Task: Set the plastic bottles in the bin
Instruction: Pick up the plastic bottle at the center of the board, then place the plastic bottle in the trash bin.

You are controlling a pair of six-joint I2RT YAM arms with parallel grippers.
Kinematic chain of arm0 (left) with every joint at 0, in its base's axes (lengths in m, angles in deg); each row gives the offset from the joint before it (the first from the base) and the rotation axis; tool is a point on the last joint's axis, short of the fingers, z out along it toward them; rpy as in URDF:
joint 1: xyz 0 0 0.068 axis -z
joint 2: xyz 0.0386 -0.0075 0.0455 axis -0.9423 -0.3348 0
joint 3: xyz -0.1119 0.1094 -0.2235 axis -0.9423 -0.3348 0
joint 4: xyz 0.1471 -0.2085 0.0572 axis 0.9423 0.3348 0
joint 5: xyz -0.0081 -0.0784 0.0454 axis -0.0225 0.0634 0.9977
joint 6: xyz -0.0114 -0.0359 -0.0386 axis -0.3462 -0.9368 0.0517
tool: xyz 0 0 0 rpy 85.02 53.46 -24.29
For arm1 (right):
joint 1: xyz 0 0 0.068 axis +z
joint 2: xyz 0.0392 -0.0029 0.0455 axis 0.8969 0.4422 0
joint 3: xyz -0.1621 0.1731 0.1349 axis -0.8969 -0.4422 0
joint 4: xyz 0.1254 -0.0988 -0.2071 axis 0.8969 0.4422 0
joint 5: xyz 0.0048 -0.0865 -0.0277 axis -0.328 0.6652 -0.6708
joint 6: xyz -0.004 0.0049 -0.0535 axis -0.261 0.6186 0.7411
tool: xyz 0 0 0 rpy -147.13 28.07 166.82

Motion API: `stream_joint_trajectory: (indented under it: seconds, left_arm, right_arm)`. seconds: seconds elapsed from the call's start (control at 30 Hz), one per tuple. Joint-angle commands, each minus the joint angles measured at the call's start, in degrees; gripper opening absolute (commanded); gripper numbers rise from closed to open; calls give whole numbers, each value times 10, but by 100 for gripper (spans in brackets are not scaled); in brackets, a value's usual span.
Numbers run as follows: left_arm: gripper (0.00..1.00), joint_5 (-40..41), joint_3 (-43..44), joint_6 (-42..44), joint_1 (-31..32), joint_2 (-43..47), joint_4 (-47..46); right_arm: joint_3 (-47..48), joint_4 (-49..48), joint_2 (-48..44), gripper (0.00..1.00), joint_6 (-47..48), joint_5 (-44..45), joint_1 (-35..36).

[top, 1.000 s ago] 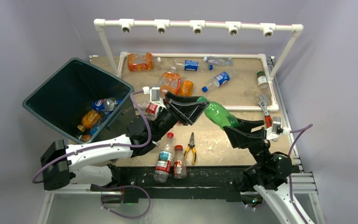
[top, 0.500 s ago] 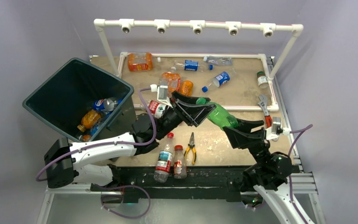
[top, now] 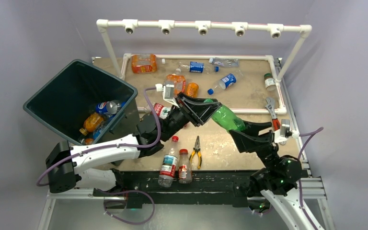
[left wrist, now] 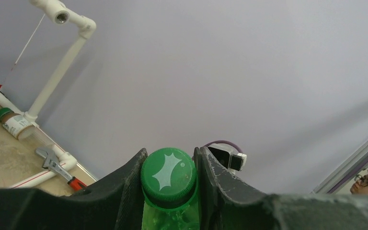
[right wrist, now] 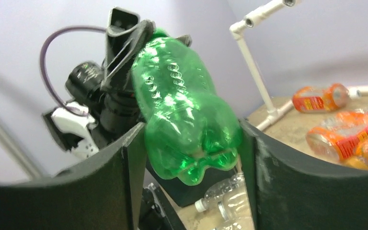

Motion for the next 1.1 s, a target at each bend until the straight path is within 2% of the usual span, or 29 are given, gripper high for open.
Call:
stream_joint_trajectory:
  seconds: [0.0,0.03,0.07,0.27,0.4,0.63,0.8,1.07]
  left_arm:
    - [0,3,65,51,6,22,90]
    - [0,13,85,69,6,26,124]
    - [0,24,111,89,6,30,164]
    - [0,99,289,237,6,42,389]
    - [0,190,406,318,6,45,530]
    - [0,368,580,416,6,13,690]
    - [0,470,643,503,6,-21,728]
    - [0,593,652,621,7,-38,672]
  right_arm:
    - [67,70,40,83,29,-24,1]
    - [83,88,48,94,37,-25,1]
    - [98,104,55,99,49,-28,1]
    - [187,211,76,99,98,-31,1]
    - [220,264,69,99,127,-13,1]
    - [215,310,52,99,146,20,1]
    - [201,326,51,99,148,39,1]
    - [176,349,27,99,142,58,1]
